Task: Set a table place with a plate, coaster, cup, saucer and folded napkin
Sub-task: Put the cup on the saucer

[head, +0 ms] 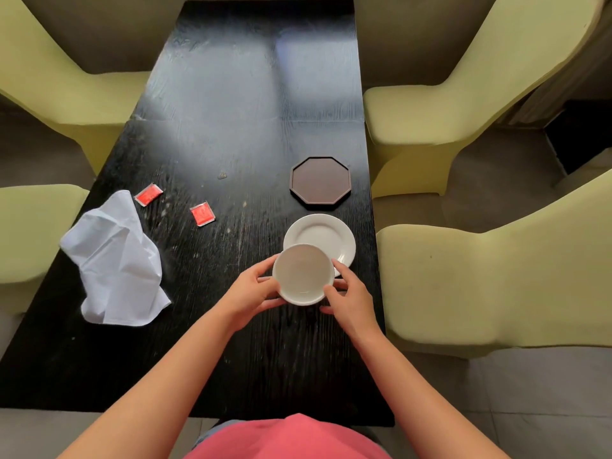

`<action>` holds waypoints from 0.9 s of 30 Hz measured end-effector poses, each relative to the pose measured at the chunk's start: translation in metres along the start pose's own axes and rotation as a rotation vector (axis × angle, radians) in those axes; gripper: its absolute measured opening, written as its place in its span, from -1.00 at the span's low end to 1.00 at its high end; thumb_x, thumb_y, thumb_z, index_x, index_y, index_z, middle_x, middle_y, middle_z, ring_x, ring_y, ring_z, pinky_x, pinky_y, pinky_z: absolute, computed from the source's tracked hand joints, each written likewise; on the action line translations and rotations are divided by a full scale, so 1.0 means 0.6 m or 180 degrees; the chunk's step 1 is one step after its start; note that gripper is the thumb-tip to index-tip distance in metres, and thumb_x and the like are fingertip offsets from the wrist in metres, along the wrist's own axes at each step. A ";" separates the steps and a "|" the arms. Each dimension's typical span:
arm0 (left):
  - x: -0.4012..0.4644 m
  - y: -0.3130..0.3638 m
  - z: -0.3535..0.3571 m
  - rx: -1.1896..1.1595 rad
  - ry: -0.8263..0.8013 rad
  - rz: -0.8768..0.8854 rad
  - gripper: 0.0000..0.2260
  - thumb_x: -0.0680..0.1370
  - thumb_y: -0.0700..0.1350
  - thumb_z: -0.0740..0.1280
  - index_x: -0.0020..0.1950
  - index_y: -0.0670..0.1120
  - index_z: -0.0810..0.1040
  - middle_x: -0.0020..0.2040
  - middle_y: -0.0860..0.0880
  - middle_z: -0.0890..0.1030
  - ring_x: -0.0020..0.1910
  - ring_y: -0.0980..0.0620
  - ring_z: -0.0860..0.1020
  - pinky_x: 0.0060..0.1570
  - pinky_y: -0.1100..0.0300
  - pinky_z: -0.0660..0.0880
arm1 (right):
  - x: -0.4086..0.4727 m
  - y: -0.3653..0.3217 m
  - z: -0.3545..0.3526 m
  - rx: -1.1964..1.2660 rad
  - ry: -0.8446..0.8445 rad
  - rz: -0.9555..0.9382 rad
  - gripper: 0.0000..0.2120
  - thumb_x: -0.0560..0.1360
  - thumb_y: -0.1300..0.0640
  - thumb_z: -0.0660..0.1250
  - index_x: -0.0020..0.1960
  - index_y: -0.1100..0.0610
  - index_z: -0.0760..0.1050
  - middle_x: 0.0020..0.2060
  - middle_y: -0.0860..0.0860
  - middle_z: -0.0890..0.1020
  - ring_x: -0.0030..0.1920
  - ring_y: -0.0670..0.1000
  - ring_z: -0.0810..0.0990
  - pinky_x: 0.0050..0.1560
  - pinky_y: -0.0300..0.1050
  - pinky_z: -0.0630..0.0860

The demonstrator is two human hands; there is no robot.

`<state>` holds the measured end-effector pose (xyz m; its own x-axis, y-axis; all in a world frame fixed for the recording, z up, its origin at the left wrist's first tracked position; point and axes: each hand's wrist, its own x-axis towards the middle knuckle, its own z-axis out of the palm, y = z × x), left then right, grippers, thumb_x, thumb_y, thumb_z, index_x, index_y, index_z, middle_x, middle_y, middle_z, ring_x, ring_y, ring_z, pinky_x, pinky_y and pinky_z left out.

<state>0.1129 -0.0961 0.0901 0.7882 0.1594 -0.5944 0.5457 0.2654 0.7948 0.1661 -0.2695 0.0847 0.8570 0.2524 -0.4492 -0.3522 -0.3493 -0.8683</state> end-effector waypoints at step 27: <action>0.238 -0.032 0.020 -0.0485 0.0873 0.0267 -0.80 0.51 -0.19 0.36 0.08 0.06 0.60 0.07 -0.01 0.67 0.06 0.09 0.63 -0.13 0.27 0.60 | 0.222 0.041 0.018 -0.0151 0.0659 0.0282 -0.53 0.49 0.20 0.29 0.36 -0.07 0.38 0.01 -0.03 0.57 -0.10 -0.06 0.59 -0.04 0.04 0.64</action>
<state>0.2182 -0.0901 -0.0085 0.7114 0.4314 -0.5548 0.4170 0.3764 0.8273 0.2675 -0.2346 0.0010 0.8841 0.0299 -0.4663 -0.4157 -0.4052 -0.8143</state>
